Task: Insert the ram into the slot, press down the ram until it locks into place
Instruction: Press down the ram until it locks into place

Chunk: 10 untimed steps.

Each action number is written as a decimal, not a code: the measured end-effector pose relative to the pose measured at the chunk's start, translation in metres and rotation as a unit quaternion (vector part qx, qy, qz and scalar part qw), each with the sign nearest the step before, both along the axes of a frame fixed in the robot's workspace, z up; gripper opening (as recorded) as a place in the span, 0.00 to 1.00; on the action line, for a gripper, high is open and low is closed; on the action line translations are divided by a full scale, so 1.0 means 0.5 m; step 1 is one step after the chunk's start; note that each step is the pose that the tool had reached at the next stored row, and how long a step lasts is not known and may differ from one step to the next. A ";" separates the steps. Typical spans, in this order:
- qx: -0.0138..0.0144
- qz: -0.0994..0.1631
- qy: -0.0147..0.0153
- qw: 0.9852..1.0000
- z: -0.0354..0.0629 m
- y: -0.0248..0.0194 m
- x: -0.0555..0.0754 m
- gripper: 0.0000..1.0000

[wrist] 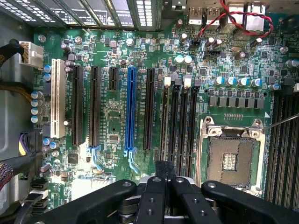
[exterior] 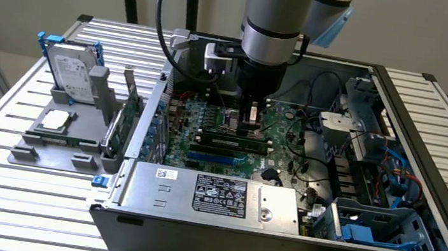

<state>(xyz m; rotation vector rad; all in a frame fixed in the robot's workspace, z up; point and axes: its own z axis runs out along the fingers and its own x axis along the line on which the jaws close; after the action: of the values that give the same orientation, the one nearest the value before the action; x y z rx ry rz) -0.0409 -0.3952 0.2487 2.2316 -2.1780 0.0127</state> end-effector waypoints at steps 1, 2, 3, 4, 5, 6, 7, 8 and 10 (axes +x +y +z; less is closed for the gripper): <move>0.000 0.000 0.000 1.000 0.000 0.0000 0.000 0.11; 0.000 0.000 0.000 1.000 0.000 0.0000 0.000 0.11; 0.000 0.000 0.000 1.000 0.000 0.0000 0.000 0.11; 0.000 0.000 0.000 1.000 0.000 0.0000 0.000 0.11; 0.000 0.000 0.000 1.000 0.000 0.0000 0.000 0.11; 0.000 0.000 0.000 1.000 0.000 0.0000 0.000 0.11; 0.000 0.000 0.000 1.000 0.000 0.0000 0.000 0.11; 0.000 0.000 0.000 1.000 0.000 0.0000 0.000 0.11; 0.000 0.000 0.000 1.000 -0.002 0.0000 0.000 0.11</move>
<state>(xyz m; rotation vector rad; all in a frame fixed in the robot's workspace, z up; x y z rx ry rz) -0.0410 -0.3952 0.2479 2.2320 -2.1781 0.0130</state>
